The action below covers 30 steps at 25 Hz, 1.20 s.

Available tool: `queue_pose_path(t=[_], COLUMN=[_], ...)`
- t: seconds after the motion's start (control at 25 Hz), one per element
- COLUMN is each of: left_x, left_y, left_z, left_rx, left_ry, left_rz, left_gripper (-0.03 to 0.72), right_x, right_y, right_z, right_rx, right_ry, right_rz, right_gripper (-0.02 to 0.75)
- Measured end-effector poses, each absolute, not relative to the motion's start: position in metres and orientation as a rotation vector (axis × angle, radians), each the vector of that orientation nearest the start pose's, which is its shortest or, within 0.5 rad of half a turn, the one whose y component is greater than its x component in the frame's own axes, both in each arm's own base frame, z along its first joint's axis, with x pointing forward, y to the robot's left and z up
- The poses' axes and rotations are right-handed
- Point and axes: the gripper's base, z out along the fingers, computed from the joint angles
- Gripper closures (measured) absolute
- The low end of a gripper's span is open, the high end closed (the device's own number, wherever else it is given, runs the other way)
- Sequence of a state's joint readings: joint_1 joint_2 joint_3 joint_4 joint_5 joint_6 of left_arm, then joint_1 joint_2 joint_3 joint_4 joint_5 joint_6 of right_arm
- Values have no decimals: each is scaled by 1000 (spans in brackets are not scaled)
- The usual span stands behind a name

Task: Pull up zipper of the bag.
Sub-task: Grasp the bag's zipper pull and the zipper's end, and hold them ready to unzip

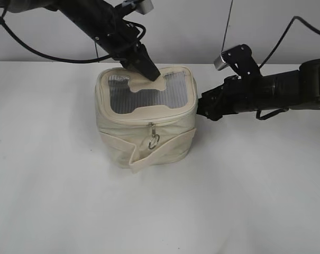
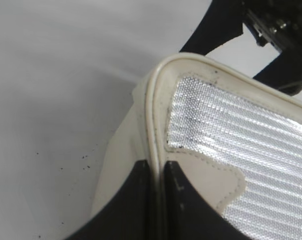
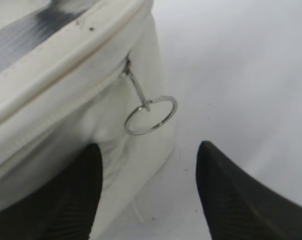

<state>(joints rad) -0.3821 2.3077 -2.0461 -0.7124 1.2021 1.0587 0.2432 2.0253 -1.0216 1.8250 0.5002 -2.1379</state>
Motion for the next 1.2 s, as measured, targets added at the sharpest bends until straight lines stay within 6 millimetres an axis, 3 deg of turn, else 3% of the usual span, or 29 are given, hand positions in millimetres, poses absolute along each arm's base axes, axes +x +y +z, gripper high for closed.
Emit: queue_pose_path(t=[0.4, 0.6, 1.2], left_x=[434, 434, 434], left_y=[-234, -234, -234], left_z=[215, 215, 215], left_rx=[1524, 1522, 1519], left_ry=[2136, 2139, 2139], left_rz=[-801, -804, -802], left_gripper=[632, 632, 634], right_x=[375, 373, 367], right_y=[132, 137, 134], right_z=[112, 115, 108], right_rx=[-698, -717, -822], right_ry=[2227, 2188, 2250], right_rz=[523, 608, 559], right_gripper=[307, 311, 312])
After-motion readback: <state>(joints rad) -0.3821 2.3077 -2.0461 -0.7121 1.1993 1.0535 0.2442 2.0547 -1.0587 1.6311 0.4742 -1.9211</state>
